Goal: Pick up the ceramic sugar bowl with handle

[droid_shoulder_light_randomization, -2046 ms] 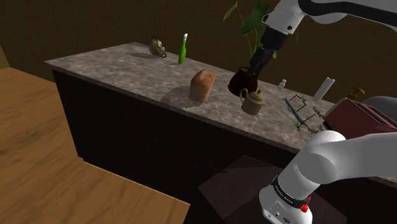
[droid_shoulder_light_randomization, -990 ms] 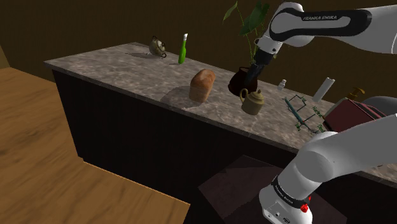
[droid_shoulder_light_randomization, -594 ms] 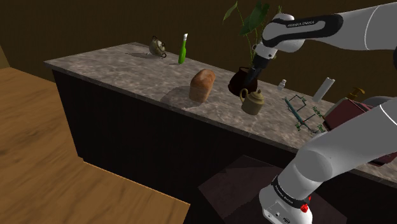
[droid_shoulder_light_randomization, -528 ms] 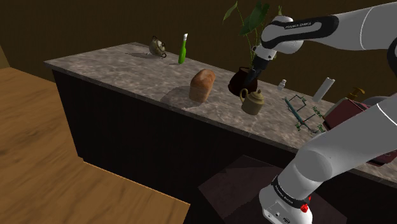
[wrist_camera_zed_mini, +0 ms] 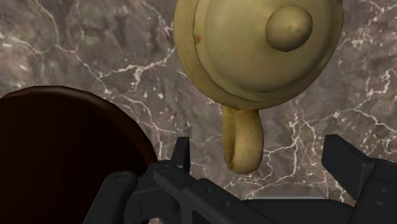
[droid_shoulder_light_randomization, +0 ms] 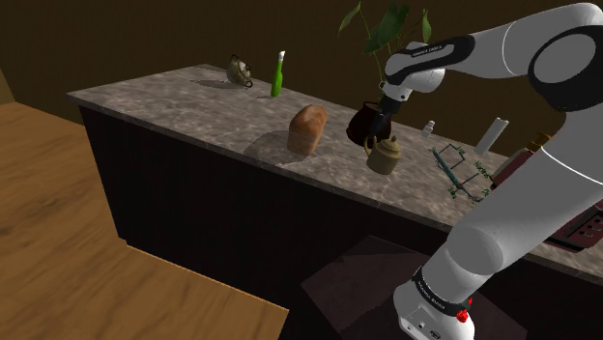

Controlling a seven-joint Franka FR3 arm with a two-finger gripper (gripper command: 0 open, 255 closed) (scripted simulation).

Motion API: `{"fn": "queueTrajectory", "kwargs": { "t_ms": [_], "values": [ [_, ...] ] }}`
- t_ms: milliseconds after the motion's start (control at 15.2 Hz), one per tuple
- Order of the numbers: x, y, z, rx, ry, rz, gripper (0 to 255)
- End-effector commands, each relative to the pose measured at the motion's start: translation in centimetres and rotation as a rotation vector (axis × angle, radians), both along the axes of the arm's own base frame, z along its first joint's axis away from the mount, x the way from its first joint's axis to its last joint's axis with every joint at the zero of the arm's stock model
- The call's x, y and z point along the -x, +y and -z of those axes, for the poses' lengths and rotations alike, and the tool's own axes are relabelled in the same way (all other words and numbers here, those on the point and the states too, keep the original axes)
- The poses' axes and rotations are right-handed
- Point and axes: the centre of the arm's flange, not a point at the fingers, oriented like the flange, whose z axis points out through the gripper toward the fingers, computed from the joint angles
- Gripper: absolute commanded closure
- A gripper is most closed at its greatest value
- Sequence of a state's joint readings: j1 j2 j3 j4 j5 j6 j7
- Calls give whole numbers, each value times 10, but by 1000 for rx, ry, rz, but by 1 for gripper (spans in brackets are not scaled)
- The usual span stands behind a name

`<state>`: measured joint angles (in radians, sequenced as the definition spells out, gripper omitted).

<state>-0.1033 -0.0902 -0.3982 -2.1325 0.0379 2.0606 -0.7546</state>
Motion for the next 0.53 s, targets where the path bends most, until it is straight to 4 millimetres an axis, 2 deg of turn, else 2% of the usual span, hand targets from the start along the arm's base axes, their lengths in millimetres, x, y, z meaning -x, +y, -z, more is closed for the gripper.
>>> {"fn": "queueTrajectory", "kwargs": {
  "t_ms": [0, 198, 396, 462],
  "values": [
    [-2, -2, 11, 1, 0, -1, 0],
    [-2, -2, 27, 1, 0, -1, 0],
    [-2, -2, 30, 1, 0, -1, 0],
    [-2, -2, 30, 1, 0, -1, 255]
  ]
}}
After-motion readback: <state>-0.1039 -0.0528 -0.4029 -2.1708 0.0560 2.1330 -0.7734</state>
